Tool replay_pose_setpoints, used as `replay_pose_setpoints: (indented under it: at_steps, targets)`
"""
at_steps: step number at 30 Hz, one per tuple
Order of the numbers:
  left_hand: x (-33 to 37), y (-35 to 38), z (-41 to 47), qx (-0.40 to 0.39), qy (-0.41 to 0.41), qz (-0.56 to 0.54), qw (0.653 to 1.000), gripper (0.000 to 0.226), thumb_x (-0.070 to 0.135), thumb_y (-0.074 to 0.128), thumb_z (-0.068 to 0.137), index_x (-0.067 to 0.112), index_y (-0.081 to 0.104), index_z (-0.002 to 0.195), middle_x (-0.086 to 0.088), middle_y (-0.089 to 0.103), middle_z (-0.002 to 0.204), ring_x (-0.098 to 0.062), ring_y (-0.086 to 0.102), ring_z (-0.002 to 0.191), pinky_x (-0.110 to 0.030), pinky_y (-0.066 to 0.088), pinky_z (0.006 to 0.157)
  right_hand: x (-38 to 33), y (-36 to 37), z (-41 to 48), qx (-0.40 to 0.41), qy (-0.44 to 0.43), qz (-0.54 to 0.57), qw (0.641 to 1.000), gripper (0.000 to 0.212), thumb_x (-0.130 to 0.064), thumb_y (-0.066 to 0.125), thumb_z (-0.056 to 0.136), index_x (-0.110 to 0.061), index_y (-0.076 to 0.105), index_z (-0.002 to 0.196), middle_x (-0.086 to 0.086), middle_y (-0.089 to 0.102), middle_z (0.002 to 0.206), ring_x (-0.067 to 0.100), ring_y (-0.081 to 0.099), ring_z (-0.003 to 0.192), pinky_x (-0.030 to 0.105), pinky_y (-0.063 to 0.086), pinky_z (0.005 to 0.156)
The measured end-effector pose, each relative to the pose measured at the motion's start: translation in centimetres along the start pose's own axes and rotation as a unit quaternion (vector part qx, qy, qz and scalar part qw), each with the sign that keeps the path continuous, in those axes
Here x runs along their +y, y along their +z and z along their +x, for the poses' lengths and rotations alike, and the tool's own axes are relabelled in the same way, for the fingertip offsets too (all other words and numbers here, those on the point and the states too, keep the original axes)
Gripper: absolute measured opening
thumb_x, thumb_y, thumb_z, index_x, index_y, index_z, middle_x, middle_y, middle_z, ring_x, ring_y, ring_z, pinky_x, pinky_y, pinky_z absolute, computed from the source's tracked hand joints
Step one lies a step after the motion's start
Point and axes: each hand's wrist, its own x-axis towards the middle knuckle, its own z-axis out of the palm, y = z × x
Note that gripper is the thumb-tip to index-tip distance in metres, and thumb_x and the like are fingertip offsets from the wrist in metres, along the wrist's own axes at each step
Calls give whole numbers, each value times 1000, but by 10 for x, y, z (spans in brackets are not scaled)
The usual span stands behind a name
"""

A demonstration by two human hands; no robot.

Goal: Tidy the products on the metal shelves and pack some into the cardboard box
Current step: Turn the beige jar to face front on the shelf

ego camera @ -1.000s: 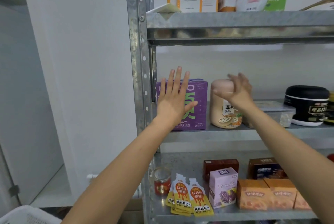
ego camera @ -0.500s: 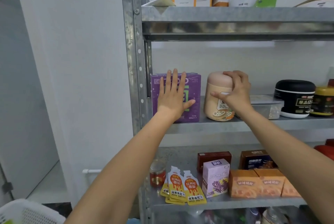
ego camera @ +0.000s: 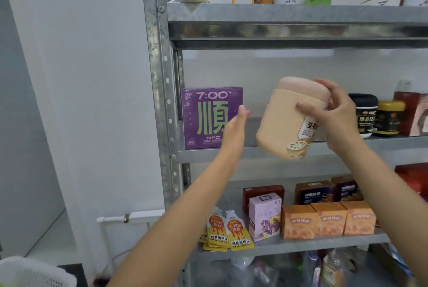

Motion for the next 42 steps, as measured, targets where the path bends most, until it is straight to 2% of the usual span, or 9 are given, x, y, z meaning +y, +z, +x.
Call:
replay_pose_setpoints:
  at_steps: [4,11,16,18,20,23,27,30,42]
  targets:
    - [-11,9,-25,-127,-152,-214,956,63,63,31,97,15,67,118,-1,73,100,-14,67,88,-37,48,89,-13,-12,-27,-41,50,160,985,64,-25,72,74,-25,47,133,-1,56,124,18,65,104,30,58,71]
    - [-25,40,-80,-48,-312,-367,875,43,60,50,92,24,73,98,-6,74,96,-28,68,91,-44,53,86,-3,8,-68,-32,127,12,991,42,-30,46,100,-27,37,141,-6,49,132,-1,53,103,7,47,71]
    - [-31,37,-98,-19,-420,-352,836,47,64,51,89,22,72,86,-10,75,94,-33,67,100,-54,50,94,-1,3,-90,-72,159,-132,976,41,-38,34,103,-36,39,144,-5,49,142,15,49,125,41,41,103]
    - [-30,37,-102,-23,-442,-352,825,49,65,55,87,20,73,88,-12,75,102,-36,65,109,-59,44,102,-10,0,-99,-88,180,-134,970,49,-45,35,101,-39,28,149,-14,54,128,11,56,109,32,46,88]
    - [-25,37,-103,-31,-438,-354,826,49,62,58,86,17,74,96,-14,74,103,-35,65,107,-59,44,102,-18,-4,-114,-118,214,-134,960,70,-56,44,90,-43,13,151,-19,49,109,2,54,87,23,44,67]
    - [-21,34,-105,-32,-409,-342,845,48,53,64,86,11,71,110,-15,74,102,-34,69,99,-55,51,92,-22,-11,-130,-108,241,-98,959,104,-64,62,61,-49,10,150,-13,55,118,15,64,96,39,55,79]
    - [-23,21,-112,-39,-324,-336,883,35,44,53,96,11,67,96,-6,71,85,-16,66,65,-33,53,63,-17,-20,-137,-55,282,181,941,60,-42,61,77,-33,51,135,4,72,111,24,72,95,39,60,71]
    - [-23,21,-116,-30,-275,-299,913,36,44,51,96,15,69,107,-9,72,100,-22,69,89,-42,55,84,-13,-18,-141,-21,310,312,898,33,-35,51,89,-18,65,113,8,75,96,22,74,84,32,59,59]
    - [-31,29,-135,-92,-223,-215,946,44,55,45,96,34,56,133,3,73,112,-19,72,98,-45,57,90,22,-9,-165,-10,359,368,858,63,-51,66,75,-12,64,125,19,65,124,34,63,113,42,58,81]
